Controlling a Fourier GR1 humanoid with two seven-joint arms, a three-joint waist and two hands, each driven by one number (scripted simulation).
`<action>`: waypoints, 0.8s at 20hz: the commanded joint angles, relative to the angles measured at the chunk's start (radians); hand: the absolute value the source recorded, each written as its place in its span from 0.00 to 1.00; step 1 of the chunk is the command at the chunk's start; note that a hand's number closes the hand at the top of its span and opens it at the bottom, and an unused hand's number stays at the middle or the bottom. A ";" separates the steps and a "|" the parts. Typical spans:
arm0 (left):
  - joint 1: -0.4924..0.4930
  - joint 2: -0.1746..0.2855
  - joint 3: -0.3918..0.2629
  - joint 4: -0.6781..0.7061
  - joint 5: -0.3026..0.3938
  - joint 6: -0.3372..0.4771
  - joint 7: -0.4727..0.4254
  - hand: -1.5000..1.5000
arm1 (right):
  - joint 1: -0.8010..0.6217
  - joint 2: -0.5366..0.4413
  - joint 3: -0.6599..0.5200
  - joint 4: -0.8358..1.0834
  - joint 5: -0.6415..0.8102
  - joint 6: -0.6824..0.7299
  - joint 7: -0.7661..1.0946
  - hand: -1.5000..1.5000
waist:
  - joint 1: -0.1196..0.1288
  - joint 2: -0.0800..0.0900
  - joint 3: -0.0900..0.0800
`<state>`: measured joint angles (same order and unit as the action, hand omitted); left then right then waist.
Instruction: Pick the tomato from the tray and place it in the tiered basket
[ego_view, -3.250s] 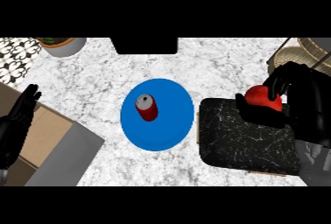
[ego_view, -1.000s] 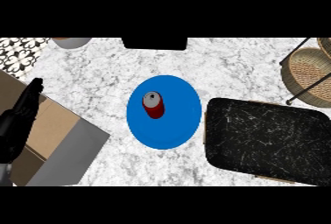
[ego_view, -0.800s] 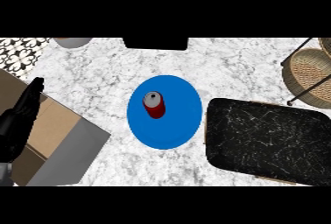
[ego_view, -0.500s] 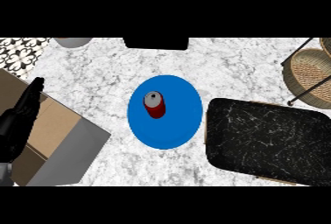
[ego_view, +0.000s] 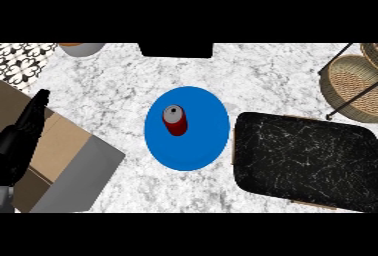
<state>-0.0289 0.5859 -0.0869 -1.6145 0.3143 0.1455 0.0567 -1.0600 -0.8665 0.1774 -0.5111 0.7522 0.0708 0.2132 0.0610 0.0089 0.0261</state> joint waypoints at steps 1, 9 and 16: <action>0.077 -0.040 -0.052 0.158 0.001 -0.008 0.068 0.50 | -0.039 0.007 -0.047 0.037 -0.026 -0.047 -0.025 0.00 | -0.012 0.027 -0.025; 0.094 -0.012 -0.007 0.160 0.022 -0.018 0.080 0.50 | -0.155 -0.056 -0.229 0.060 -0.156 -0.115 0.029 0.00 | -0.039 0.012 -0.027; 0.165 -0.030 -0.016 0.112 0.008 0.003 0.068 0.50 | -0.131 -0.160 -0.437 0.149 -0.345 -0.063 0.012 0.00 | -0.067 -0.001 -0.023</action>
<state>0.0290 0.5935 -0.0567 -1.6272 0.3147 0.1508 0.0552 -1.1970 -0.9803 -0.1546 -0.3957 0.5069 -0.0208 0.2463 0.0142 -0.0074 0.0281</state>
